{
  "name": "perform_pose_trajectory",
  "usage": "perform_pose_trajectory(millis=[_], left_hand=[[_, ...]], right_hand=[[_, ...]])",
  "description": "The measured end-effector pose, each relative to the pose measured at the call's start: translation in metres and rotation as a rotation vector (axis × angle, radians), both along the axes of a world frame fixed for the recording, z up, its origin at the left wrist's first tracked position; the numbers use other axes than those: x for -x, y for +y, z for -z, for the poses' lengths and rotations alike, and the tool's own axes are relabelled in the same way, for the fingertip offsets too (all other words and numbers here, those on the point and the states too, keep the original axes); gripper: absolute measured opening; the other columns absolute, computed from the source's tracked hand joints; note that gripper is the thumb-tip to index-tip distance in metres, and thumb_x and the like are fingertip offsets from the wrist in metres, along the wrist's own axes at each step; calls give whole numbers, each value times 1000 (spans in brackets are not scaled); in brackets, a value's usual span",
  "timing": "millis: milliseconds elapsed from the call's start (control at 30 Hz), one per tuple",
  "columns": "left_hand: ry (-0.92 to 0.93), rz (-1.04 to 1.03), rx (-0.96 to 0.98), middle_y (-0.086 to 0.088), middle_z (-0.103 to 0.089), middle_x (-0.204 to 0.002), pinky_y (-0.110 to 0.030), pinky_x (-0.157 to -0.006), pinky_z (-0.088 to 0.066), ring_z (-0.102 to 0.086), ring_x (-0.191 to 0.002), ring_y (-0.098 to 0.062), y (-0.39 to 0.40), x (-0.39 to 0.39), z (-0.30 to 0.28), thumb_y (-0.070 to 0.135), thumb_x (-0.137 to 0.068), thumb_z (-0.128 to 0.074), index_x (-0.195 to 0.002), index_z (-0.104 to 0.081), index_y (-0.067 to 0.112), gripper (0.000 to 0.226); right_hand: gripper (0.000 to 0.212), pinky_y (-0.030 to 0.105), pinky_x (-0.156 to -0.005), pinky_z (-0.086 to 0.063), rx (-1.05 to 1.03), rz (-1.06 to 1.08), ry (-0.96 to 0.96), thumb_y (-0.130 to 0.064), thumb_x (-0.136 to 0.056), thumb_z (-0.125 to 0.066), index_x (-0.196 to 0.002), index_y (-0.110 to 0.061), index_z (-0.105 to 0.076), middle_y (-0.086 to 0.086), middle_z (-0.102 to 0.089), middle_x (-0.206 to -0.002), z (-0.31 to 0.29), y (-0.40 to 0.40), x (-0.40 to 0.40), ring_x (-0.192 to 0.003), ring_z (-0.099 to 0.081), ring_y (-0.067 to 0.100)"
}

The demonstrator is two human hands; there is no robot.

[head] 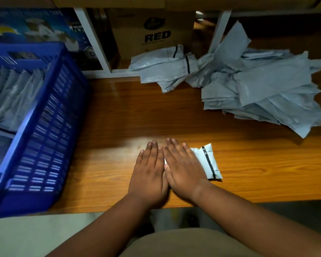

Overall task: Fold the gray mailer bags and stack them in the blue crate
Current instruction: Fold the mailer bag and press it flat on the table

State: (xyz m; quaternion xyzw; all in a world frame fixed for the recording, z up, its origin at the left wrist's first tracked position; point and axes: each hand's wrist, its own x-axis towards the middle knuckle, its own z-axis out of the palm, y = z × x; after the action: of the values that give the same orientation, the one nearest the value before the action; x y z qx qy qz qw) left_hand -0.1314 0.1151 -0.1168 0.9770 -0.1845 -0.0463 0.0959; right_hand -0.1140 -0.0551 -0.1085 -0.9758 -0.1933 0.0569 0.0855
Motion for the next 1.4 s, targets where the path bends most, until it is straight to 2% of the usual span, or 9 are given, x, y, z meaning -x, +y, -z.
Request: perform_pose_trajectory(millis=[133,267,400,500,600,667,767,1033,1400], left_hand=[[16,-8,-15,-14,-4,-178,-50,-132,-11,5,-165,-26,-1,-1,-1,41,-109,-26,-170,-11,10,70],[78,-16,-85,-13,1,-178,-51,-132,-5,10,-164,-25,-2,0,-9,47,-107,-17,-170,-9,12,72],[4,6,-94,-15,-20,-175,-53,-129,-10,-12,-164,-30,-10,-8,-24,48,-105,-32,-166,-32,12,71],[37,38,-86,-6,1,-175,-54,-131,-5,-4,-165,-29,-31,-15,-28,54,-103,-27,-170,-16,19,76],[89,-4,-186,1,20,-171,-67,-125,5,13,-164,-31,-53,-13,-28,73,-95,-26,-169,9,30,93],[90,-37,-244,-3,23,-174,-75,-119,4,18,-162,-31,-58,-8,-27,80,-91,-27,-167,16,34,98],[85,-68,-198,-2,16,-177,-80,-116,0,19,-162,-31,-55,-7,-23,79,-93,-29,-167,12,40,93],[83,-69,-166,-2,16,-177,-82,-115,-2,18,-162,-34,-55,-10,-20,81,-93,-27,-165,18,42,94],[92,-81,-181,-3,8,-179,-79,-117,-3,14,-163,-35,-55,-12,-24,75,-97,-29,-169,6,39,88]], right_hand=[[70,49,-133,-9,6,0,12,-43,-106,-25,-169,-12,-25,11,-13,-178,-4,0,1,-165,-5,23],[69,46,-132,6,-46,-16,55,-45,-109,-23,-170,-13,-22,10,-11,-179,-18,-5,0,-165,-2,23],[66,47,-132,1,-86,-33,-32,-45,-110,-25,-166,-11,-32,13,-23,-176,-35,-25,5,-164,-13,26],[67,45,-133,3,-153,-25,-34,-50,-110,-26,-165,-14,-35,9,-22,-176,-44,-38,3,-165,-11,23],[76,47,-133,3,-116,-61,8,-61,-108,-22,-167,-13,-30,8,-19,-177,-38,-43,2,-165,-7,22],[82,49,-133,2,-75,-73,43,-66,-107,-17,-170,-13,-20,9,-15,-178,-27,-44,4,-165,-3,22],[82,48,-133,1,-54,-71,34,-66,-108,-15,-171,-14,-12,9,-10,-179,-16,-47,6,-165,1,21],[84,49,-133,-6,-90,-38,38,-68,-107,-15,-171,-14,-11,11,-7,-179,-7,-46,2,-165,3,22],[82,46,-133,0,-130,-67,70,-66,-108,-18,-171,-15,-9,7,-5,-179,-16,-52,-1,-164,9,16]])
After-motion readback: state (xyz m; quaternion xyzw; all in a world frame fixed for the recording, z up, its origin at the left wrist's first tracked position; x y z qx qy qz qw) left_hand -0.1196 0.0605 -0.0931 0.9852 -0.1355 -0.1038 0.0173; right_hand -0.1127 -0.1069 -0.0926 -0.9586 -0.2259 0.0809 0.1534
